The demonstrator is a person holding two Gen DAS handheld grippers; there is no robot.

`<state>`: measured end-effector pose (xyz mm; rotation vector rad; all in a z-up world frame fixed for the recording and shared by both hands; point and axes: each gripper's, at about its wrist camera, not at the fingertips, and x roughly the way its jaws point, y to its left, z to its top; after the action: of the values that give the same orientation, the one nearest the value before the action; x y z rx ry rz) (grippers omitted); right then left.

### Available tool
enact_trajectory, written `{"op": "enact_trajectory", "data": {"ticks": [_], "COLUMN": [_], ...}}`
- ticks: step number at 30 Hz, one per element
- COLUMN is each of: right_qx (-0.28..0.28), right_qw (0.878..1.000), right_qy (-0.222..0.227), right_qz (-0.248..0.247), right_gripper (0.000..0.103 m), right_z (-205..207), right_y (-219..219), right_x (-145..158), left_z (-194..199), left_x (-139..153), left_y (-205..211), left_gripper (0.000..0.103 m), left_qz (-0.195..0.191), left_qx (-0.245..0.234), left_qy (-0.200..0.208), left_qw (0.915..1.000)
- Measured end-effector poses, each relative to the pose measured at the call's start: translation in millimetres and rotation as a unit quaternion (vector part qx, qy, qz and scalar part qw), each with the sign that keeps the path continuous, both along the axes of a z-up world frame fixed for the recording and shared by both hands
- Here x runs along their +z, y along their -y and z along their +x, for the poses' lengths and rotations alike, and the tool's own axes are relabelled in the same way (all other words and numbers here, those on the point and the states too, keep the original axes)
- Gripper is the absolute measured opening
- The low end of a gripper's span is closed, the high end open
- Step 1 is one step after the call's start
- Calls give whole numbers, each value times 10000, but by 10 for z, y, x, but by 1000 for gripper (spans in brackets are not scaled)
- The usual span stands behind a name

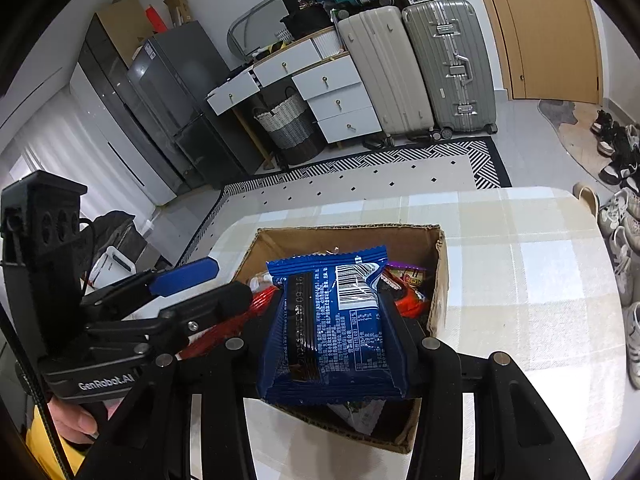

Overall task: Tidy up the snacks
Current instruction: 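Lower both snacks into the box and open both grippers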

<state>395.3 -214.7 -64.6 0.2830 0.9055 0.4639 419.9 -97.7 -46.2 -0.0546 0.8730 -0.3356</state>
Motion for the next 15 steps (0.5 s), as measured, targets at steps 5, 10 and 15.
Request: {"op": "enact_trajectory", "data": {"ticks": [5, 10, 15], "right_qx": [54, 111, 169], "right_qw": [10000, 9999, 9997], "right_qy": [1, -15, -32], "right_qz": [-52, -80, -199], "right_gripper": [45, 45, 45], "right_z": [-1, -20, -34], "right_y": [-23, -45, -93], "right_x": [12, -2, -23], "left_z": [-41, -133, -212], "left_x": [99, 216, 309], "left_y": [-95, -230, -355], "left_gripper": [64, 64, 64], "left_qz": [22, -86, -38], "left_qx": [50, 201, 338], "left_qy": [74, 175, 280], "left_qw": [10000, 9996, 9990]}}
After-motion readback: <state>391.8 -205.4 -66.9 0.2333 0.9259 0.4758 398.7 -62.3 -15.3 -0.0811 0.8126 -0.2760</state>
